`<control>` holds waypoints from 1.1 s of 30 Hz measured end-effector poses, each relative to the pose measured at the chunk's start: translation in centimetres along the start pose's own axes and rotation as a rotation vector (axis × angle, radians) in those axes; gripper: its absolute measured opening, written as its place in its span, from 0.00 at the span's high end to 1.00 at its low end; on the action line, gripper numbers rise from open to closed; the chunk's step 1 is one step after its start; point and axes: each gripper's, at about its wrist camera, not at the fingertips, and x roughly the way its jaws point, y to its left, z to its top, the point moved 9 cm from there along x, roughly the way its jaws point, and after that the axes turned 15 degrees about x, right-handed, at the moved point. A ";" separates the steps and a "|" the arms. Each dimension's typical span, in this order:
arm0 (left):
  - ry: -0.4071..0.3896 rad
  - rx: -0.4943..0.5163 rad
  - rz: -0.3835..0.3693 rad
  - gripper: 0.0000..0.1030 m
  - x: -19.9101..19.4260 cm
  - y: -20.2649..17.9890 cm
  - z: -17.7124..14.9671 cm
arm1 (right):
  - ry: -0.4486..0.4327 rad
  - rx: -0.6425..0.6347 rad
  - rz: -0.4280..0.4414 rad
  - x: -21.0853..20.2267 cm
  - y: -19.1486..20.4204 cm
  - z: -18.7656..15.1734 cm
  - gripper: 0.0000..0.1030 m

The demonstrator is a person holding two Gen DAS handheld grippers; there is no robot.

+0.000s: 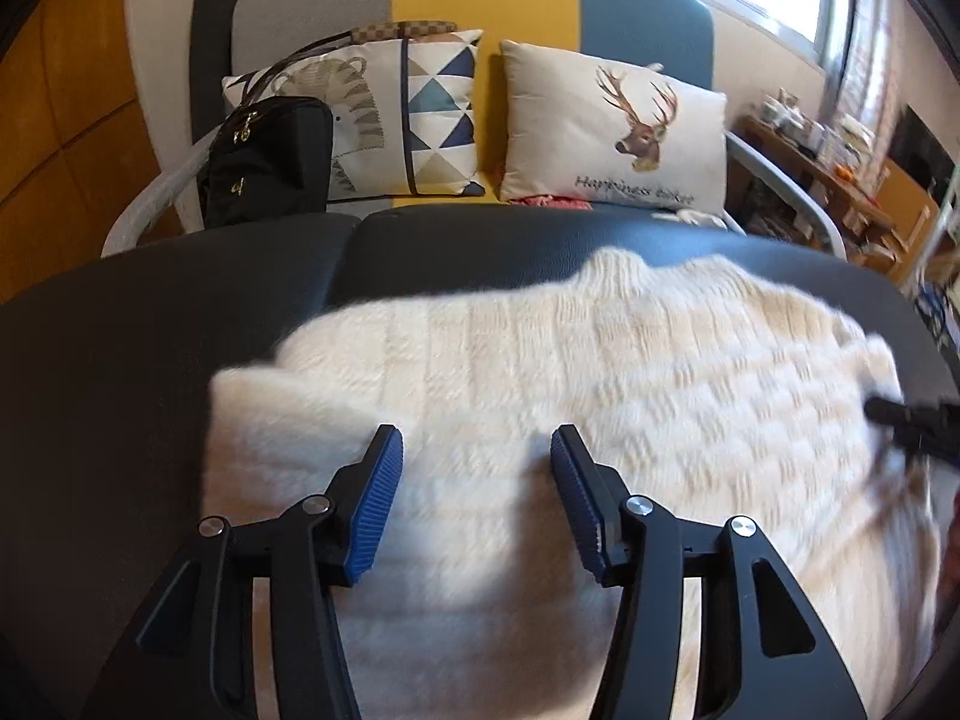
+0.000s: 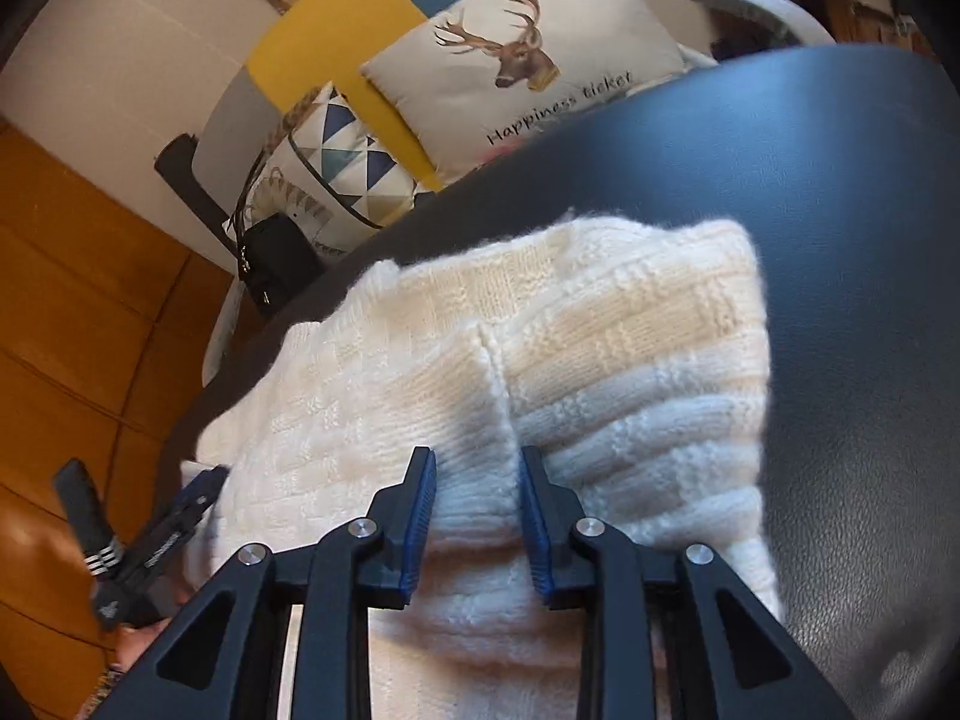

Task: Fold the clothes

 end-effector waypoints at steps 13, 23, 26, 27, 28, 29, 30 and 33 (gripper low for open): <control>-0.037 0.103 0.160 0.31 -2.2 1.8 -3.3 | -0.097 0.029 0.027 -4.1 0.3 -0.9 0.94; 0.006 -0.187 -0.036 0.00 -0.2 5.2 -5.8 | -0.252 0.020 -0.012 -5.9 0.0 -0.6 0.80; 0.014 -0.141 0.023 0.00 -0.5 4.7 -5.6 | -0.266 -0.153 0.053 -6.2 5.1 -1.7 0.80; 0.014 -0.118 0.054 0.00 -0.7 4.5 -5.4 | -0.235 -0.213 0.078 -5.5 6.9 -2.4 0.80; 0.013 -0.100 0.078 0.00 -0.9 4.4 -5.3 | -0.195 -0.262 0.081 -4.3 8.2 -3.3 0.80; 0.013 -0.088 0.094 0.00 -1.0 4.3 -5.2 | -0.158 -0.304 0.072 -3.0 9.3 -4.1 0.80; 0.012 -0.076 0.111 0.00 -1.0 4.2 -5.1 | -0.125 -0.344 0.049 -1.7 9.9 -4.9 0.80; 0.009 -0.054 0.142 0.00 -1.1 4.3 -5.0 | -0.064 -0.435 -0.086 1.9 9.4 -6.5 0.80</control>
